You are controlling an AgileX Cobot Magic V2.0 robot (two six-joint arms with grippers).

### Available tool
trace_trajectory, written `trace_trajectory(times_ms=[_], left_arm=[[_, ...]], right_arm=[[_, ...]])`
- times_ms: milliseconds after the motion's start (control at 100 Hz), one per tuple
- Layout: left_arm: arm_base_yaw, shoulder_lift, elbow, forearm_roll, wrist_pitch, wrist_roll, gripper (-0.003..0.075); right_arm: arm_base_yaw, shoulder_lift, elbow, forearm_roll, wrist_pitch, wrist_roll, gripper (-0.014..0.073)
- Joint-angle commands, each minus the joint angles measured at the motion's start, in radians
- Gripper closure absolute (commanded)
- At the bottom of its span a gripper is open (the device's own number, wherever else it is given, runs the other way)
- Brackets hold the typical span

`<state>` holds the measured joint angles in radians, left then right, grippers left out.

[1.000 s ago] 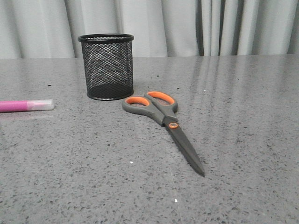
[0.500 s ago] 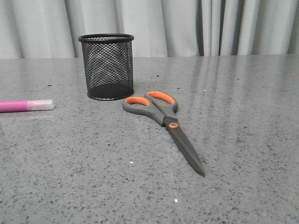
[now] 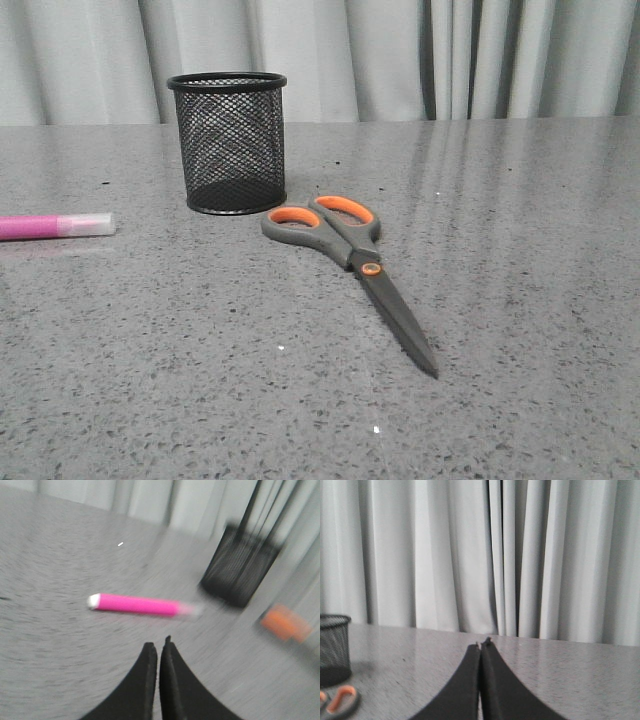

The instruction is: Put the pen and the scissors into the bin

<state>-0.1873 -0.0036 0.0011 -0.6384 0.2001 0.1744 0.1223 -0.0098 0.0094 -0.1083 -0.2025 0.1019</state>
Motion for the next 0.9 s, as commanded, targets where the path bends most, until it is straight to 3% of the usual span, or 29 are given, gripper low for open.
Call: trace_trajectory(times_ms=[0,120,390,500,580,630,750,890], left_arm=[[-0.009,-0.033,0.044,-0.330,-0.140,-0.005,0.0739],[-0.009,-0.033,0.044,-0.456,-0.178,-0.005,0.0739],[-0.009,-0.033,0.020,-0.452,-0.166,0.004,0.0729],[-0.009,-0.031,-0.053,-0.349,-0.123,0.083,0.0608],[-0.009,-0.011,-0.126,-0.250,-0.084,0.125,0.0494],[-0.009,0.012,-0.184,-0.186,-0.049,0.140,0.0470],[-0.009,0.118,-0.327,0.020,0.122,0.140,0.0521],[-0.009,0.333,-0.519,0.249,0.370,0.140,0.0650]], right_arm=[[0.001,-0.020,0.015,0.081,-0.091,0.125,0.0653],[0.001,-0.020,0.015,0.128,-0.009,0.139,0.0653],[0.001,-0.020,-0.006,0.300,0.071,0.139,0.0651],[0.001,-0.001,-0.073,0.300,0.168,0.139,0.0618],[0.001,0.034,-0.131,0.300,0.224,0.139,0.0517],[0.003,0.067,-0.167,0.300,0.248,0.139,0.0438],[0.019,0.179,-0.276,0.300,0.375,0.135,0.0306],[0.049,0.307,-0.381,0.299,0.506,0.060,0.0301]])
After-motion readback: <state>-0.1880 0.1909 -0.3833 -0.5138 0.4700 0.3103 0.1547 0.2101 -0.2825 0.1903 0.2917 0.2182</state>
